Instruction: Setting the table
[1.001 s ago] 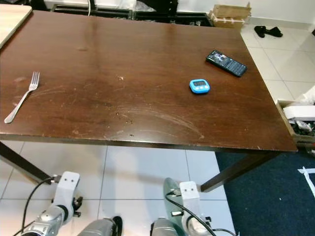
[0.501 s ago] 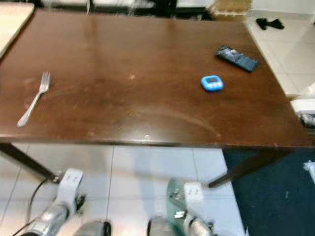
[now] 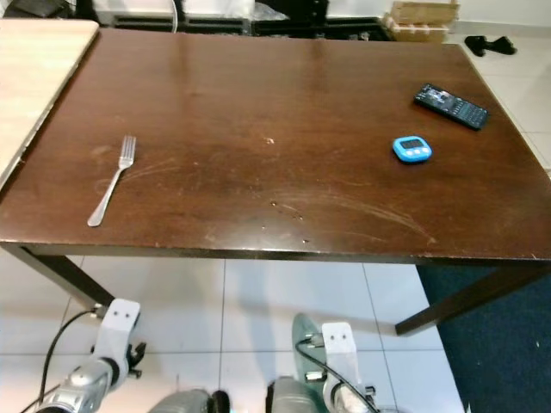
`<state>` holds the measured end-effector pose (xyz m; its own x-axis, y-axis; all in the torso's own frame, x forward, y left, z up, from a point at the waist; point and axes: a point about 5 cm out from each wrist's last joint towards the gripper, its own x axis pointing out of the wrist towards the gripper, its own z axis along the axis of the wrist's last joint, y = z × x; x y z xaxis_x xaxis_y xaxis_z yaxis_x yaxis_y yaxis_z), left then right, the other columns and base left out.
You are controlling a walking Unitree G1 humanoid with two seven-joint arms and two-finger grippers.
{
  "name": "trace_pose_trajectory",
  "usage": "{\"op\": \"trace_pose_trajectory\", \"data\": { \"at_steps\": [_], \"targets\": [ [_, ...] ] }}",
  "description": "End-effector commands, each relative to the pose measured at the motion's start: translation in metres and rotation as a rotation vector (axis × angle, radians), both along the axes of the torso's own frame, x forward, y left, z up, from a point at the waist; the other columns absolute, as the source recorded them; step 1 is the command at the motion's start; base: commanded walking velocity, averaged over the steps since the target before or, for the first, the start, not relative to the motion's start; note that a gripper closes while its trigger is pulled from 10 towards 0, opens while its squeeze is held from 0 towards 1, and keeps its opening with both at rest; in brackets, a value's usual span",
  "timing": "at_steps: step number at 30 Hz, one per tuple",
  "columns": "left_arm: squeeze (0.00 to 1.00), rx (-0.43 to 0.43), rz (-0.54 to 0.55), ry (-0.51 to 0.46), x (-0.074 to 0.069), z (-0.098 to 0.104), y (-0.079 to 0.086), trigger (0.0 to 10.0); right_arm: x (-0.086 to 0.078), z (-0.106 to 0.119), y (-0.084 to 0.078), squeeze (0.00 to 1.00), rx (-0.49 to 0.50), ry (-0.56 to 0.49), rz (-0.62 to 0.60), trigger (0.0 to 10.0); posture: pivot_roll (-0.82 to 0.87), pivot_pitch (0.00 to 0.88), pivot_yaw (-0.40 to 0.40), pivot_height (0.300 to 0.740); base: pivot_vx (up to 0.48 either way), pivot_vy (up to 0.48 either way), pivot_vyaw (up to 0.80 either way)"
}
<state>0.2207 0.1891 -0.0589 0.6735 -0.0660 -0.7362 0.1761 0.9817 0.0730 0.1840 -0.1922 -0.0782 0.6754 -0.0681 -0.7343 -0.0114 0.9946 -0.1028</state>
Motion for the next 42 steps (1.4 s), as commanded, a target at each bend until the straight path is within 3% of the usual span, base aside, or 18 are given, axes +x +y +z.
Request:
{"op": "trace_pose_trajectory", "data": {
  "at_steps": [1, 19, 30, 42],
  "targets": [
    [0.0, 0.01, 0.017, 0.039, -0.0099, -0.0053, 0.0078, 10.0, -0.0078, -0.0058, 0.0113, 0.0, 0.035, 0.037, 0.014, 10.0, 0.09, 0.094, 0.048, 0.74, 0.0, 0.292, 0.0],
    [0.0, 0.01, 0.003, 0.049, -0.0093, -0.0042, 0.0117, 10.0, -0.0092, -0.0066, 0.0139, 0.0, 0.045, 0.036, 0.002, 10.0, 0.1, 0.1, 0.059, 0.74, 0.0, 0.237, 0.0],
    [0.0, 0.013, -0.015, 0.057, -0.0088, -0.0043, 0.0095, 10.0, -0.0096, -0.0065, 0.0115, 0.0, 0.045, 0.036, -0.004, 10.0, 0.11, 0.1, 0.059, 0.74, 0.0, -0.48, 0.0],
    [0.0, 0.016, 0.014, 0.02, -0.0066, -0.0023, 0.0099, 10.0, -0.0062, -0.005, 0.0115, 0.0, 0.042, 0.029, 0.01, 10.0, 0.1, 0.098, 0.048, 0.74, 0.0, 0.0, 0.0]
  ]
}}
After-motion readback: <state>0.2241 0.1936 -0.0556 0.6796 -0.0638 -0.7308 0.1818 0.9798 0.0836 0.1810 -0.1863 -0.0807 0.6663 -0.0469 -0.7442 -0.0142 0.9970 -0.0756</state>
